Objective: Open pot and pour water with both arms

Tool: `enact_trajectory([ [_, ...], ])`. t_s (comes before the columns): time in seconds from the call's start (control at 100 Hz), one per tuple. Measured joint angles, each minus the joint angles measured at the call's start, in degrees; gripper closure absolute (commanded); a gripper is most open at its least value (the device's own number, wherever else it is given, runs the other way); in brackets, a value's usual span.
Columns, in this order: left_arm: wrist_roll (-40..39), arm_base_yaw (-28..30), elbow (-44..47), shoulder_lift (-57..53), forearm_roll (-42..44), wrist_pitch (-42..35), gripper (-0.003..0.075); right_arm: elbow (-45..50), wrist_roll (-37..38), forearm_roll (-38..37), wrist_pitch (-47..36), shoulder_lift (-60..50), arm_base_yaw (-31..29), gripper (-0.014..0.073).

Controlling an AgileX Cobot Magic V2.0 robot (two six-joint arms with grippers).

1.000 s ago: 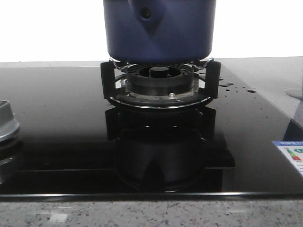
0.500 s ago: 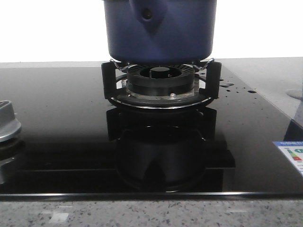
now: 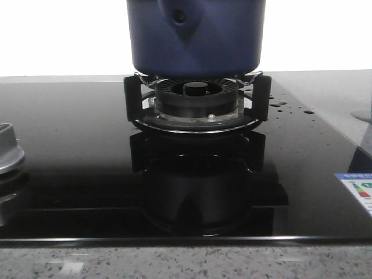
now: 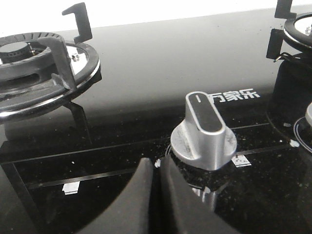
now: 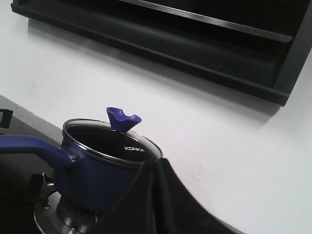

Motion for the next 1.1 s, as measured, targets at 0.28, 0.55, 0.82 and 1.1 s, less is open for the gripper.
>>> enact_trajectory([
  [0.28, 0.0, 0.0, 0.0, 0.0, 0.0, 0.0, 0.0741, 0.0, 0.0, 0.0, 0.0, 0.0, 0.0, 0.0657],
  [0.55, 0.0, 0.0, 0.0, 0.0, 0.0, 0.0, 0.0741, 0.3, 0.0, 0.0, 0.8, 0.0, 0.0, 0.0657],
  [0.82, 0.0, 0.0, 0.0, 0.0, 0.0, 0.0, 0.0741, 4.6, -1.5, 5.8, 4.7, 0.0, 0.8, 0.0657],
  [1.1, 0.0, 0.0, 0.0, 0.0, 0.0, 0.0, 0.0741, 9.5, -57.2, 60.1, 24.6, 0.0, 1.8, 0.0657],
])
